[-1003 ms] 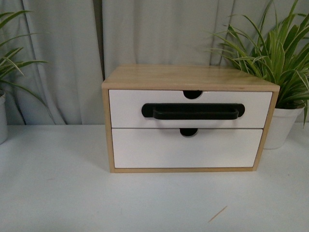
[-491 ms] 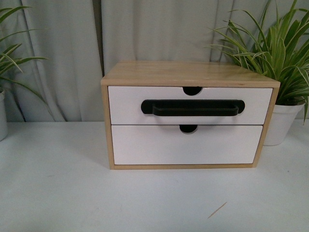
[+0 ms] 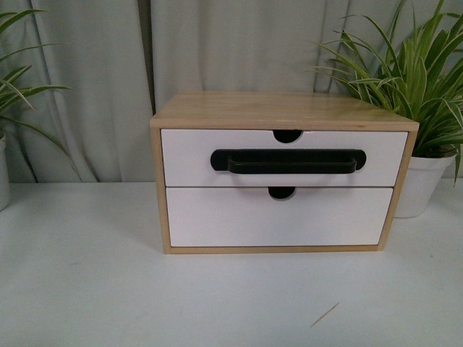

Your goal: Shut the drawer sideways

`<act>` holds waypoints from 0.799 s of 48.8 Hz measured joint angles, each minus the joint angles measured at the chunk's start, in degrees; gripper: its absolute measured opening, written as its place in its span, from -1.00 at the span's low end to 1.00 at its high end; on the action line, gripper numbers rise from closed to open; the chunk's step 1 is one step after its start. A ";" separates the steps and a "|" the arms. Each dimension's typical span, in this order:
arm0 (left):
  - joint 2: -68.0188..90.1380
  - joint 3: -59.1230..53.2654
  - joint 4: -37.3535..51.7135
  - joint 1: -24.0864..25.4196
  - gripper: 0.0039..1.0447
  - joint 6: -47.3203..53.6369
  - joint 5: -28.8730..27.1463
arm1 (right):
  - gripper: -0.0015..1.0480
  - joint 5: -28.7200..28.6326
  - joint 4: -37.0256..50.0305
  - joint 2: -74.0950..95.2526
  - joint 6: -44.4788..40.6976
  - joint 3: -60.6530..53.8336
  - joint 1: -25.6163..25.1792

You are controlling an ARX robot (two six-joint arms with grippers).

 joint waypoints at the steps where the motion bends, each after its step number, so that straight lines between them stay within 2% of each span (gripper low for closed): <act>1: -1.55 0.00 -1.99 0.02 -0.93 0.00 0.15 | -0.97 0.04 0.00 0.00 0.00 0.00 0.00; 17: -5.18 0.00 -3.98 0.07 -0.93 0.00 0.07 | -0.96 0.04 -0.02 -0.07 -0.04 0.00 0.00; 22: -5.18 0.00 -3.98 0.07 -0.54 0.00 0.04 | -0.60 0.02 -0.02 -0.07 -0.02 0.00 0.00; 39: -5.18 0.00 -3.98 0.07 0.46 0.00 0.07 | 0.38 0.04 -0.02 -0.07 0.00 0.00 0.00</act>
